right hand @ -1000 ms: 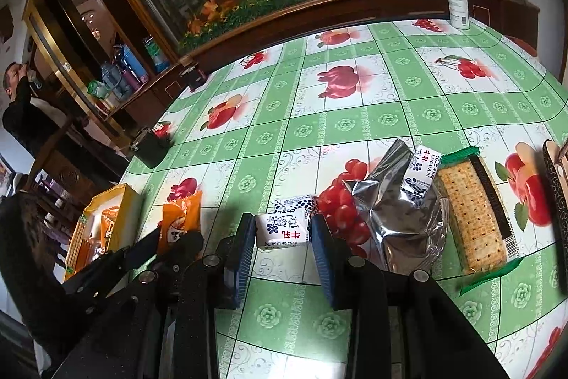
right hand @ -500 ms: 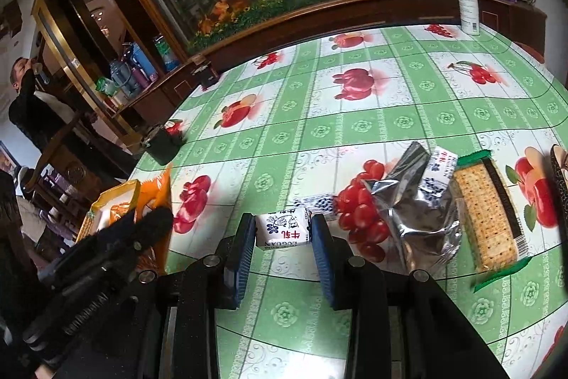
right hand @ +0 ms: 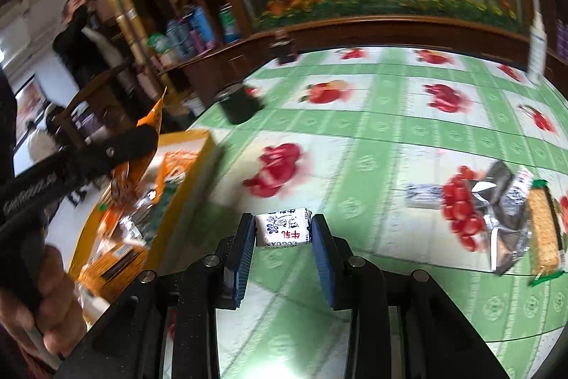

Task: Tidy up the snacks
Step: 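Carry both held snacks over the tray and lower them inside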

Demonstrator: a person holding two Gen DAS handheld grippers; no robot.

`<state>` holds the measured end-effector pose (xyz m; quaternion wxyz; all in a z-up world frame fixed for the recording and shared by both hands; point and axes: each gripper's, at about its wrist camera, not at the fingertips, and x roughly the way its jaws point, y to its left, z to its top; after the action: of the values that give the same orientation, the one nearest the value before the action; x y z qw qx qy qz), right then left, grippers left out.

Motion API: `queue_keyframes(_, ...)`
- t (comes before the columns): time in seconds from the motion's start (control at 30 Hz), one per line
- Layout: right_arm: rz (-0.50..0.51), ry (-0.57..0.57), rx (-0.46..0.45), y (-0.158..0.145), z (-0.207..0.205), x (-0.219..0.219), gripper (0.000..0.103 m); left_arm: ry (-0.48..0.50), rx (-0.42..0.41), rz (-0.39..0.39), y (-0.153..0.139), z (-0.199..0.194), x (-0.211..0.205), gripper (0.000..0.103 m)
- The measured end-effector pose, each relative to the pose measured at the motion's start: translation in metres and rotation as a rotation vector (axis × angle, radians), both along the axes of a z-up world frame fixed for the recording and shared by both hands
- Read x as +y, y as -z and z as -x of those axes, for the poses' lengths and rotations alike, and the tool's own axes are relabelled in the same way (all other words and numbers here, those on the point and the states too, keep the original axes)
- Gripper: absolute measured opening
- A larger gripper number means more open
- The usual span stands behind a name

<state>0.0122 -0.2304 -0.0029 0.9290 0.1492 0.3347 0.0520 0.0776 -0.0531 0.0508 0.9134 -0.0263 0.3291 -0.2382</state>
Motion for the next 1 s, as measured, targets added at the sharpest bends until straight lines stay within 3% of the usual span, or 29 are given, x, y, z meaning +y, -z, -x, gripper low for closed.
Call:
queue_keyframes(0.4, -0.004, -0.177, -0.014, -0.010, -0.004, 0.083, 0.036, -0.163, 0.107, -0.050, 0.037, -0.036, 0.081, 0.040)
queue_keyframes(0.57, -0.088, -0.223, -0.001, -0.008, -0.020, 0.116, 0.036, -0.152, 0.123, -0.062, 0.046, -0.035, 0.097, 0.040)
queue_keyframes(0.77, -0.051, -0.269, 0.012, 0.003, -0.024, 0.136, 0.036, -0.086, 0.133, -0.041, 0.049, -0.034, 0.100, 0.041)
queue_keyframes(1.0, -0.007, -0.308, 0.029, 0.016, -0.028, 0.146, 0.036, -0.074, 0.150, -0.029, 0.050, -0.034, 0.099, 0.042)
